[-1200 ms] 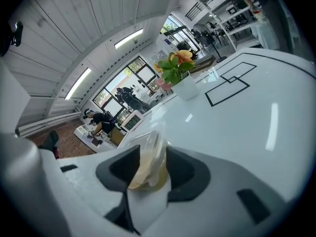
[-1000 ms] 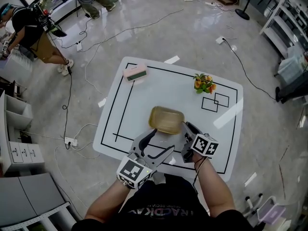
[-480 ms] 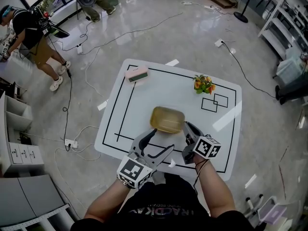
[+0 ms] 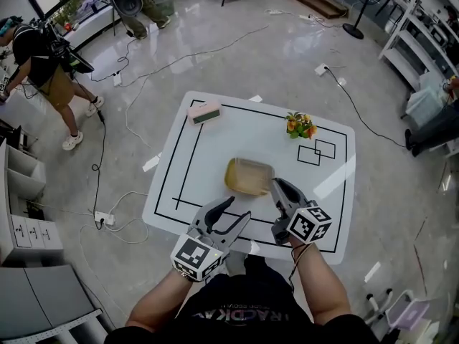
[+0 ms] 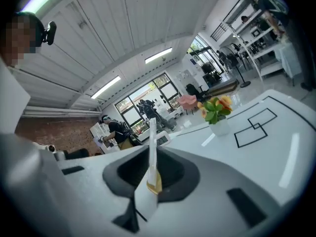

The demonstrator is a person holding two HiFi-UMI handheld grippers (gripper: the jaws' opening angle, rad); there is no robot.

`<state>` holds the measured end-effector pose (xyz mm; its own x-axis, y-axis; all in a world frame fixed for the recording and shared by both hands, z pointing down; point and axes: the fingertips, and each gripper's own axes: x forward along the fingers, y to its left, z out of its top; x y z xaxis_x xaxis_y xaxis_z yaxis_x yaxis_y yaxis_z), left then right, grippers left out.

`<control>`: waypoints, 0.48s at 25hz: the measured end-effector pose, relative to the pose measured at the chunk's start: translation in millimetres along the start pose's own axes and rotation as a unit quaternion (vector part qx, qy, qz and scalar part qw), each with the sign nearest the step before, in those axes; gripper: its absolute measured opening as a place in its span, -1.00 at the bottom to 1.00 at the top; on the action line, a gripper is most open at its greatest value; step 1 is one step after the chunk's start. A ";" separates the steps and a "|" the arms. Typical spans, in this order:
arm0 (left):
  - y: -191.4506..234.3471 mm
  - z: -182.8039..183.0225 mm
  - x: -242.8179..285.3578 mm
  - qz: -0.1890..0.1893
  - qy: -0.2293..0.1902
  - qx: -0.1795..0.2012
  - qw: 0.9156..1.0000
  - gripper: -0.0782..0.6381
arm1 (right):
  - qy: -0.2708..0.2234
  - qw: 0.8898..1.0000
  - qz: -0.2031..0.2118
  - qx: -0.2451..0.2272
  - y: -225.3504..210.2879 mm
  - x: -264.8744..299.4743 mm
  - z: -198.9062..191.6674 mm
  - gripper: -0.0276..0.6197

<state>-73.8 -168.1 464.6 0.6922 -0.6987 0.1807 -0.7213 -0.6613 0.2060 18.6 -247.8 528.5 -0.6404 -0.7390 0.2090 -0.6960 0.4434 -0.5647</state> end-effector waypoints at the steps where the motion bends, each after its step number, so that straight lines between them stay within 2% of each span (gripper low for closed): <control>1: 0.0 1.3 -3.9 0.002 -0.004 0.001 1.000 -0.28 | -0.007 1.000 0.003 -0.008 6.8 -2.9 5.1 -0.77; 4: 1.5 7.2 -17.6 0.013 -0.017 0.005 1.000 -0.64 | -0.026 0.999 0.010 -0.037 27.9 -12.3 18.6 -0.77; 6: 0.8 11.0 -26.7 0.016 -0.023 0.005 1.000 -0.76 | -0.035 0.998 0.011 -0.059 42.6 -20.2 25.3 -0.77; 12: -4.3 12.6 -54.2 0.007 -0.031 0.006 0.999 -0.77 | -0.060 0.990 0.013 -0.126 90.3 -45.5 32.4 -0.77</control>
<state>-108.5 -130.9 441.8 0.6790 -0.7238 0.1232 -0.7318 -0.6537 0.1929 -4.6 -190.5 442.1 -0.6268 -0.7736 0.0930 -0.7482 0.5642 -0.3491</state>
